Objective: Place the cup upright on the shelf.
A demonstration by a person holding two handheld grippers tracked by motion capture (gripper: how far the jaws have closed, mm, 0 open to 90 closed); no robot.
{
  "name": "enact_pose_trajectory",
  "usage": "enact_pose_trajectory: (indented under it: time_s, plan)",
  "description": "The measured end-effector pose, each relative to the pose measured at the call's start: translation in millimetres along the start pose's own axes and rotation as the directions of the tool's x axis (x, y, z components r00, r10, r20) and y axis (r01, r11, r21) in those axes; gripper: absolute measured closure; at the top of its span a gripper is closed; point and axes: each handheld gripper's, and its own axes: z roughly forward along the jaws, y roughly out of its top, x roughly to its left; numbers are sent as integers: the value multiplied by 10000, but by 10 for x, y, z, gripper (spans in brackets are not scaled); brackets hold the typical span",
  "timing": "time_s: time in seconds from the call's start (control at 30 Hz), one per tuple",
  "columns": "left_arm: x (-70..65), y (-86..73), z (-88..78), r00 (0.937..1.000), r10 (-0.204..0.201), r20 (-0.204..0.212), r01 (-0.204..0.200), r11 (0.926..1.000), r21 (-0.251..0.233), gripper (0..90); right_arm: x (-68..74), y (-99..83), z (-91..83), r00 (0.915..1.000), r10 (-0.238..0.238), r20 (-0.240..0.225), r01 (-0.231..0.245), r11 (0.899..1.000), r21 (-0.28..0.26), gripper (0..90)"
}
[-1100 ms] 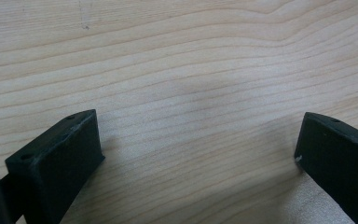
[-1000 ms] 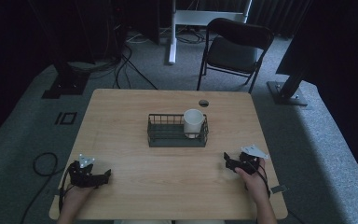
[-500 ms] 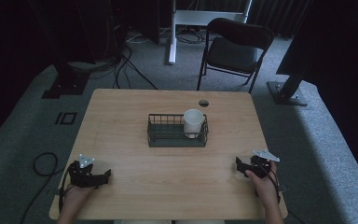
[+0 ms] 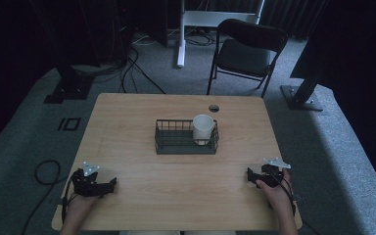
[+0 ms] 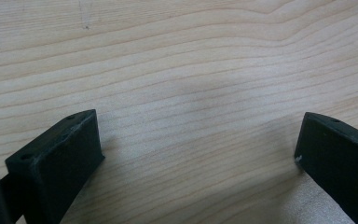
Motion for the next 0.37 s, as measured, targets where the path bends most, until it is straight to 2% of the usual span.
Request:
enact_pose_trajectory:
  time_s: [0.37]
  plan:
    - [-1,0,0,10000,-9,-1,9,10000,-1,7,-2,1,1,10000,20,-17,-20,10000,22,110]
